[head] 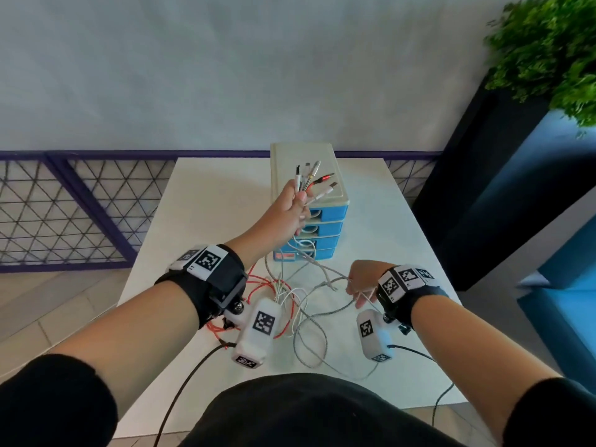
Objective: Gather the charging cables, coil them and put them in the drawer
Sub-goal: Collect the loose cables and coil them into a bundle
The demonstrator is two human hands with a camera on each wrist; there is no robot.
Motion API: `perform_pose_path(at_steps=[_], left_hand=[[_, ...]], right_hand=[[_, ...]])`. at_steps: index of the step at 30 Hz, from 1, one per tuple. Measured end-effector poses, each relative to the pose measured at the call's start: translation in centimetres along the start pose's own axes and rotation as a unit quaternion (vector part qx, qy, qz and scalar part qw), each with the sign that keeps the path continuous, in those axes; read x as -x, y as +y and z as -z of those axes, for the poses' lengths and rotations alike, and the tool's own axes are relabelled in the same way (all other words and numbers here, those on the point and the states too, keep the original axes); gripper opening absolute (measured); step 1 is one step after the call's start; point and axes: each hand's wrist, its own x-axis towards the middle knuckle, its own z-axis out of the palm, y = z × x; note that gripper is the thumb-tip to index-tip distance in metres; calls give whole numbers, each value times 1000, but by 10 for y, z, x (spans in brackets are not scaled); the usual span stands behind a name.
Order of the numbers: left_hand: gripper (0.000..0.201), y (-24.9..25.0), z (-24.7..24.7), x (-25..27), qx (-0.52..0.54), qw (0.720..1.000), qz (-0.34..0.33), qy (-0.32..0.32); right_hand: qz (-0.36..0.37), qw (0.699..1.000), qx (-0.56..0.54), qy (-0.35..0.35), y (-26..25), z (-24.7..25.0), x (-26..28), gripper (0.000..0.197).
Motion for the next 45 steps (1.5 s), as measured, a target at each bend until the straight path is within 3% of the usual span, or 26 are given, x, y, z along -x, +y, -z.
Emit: perform_pose_path(at_steps=[3,4,6,8,9,13,17,20,23,24,27,30,31,41,45], left_hand=[[21,-1,6,2,47,999,11,1],[26,-3,8,2,58,998,15,4],[29,-5,11,1,60,998,17,11],[27,-5,10,-1,68,997,16,24],[27,-3,9,-1,76,997,17,29],[25,6,0,4,62,998,-12,-12],[24,9,0,8,30,998,6,-53],[21,7,8,8,39,994,25,-99],[16,9,12,10,29,988,28,-150],[14,11,11,12,11,986,29,-163],[33,5,8,17,-22,985,21,-172],[33,-9,5,20,-40,984,23,-170],[31,-14,4,20,-50,983,23,-172],[24,-32,-12,29,-166,965,56,-194],[35,-38,-13,34,-217,956,67,-186]], right_hand=[[-21,988,151,21,-3,11,1,38],[1,987,155,47,-9,20,6,46],[97,987,-13,128,-29,43,26,51],[209,922,-276,174,-51,64,50,43],[247,888,-354,162,-61,69,61,41],[345,864,-338,139,-92,66,81,39],[336,868,-305,204,-105,60,74,42],[332,867,-309,205,-105,59,71,40],[345,848,-356,184,-104,61,73,40],[357,835,-380,174,-104,62,74,40],[396,783,-464,119,-103,67,72,39],[399,698,-594,37,-101,65,71,31],[396,685,-610,37,-100,65,71,29],[356,641,-669,125,-100,81,77,31],[354,647,-658,149,-101,84,79,30]])
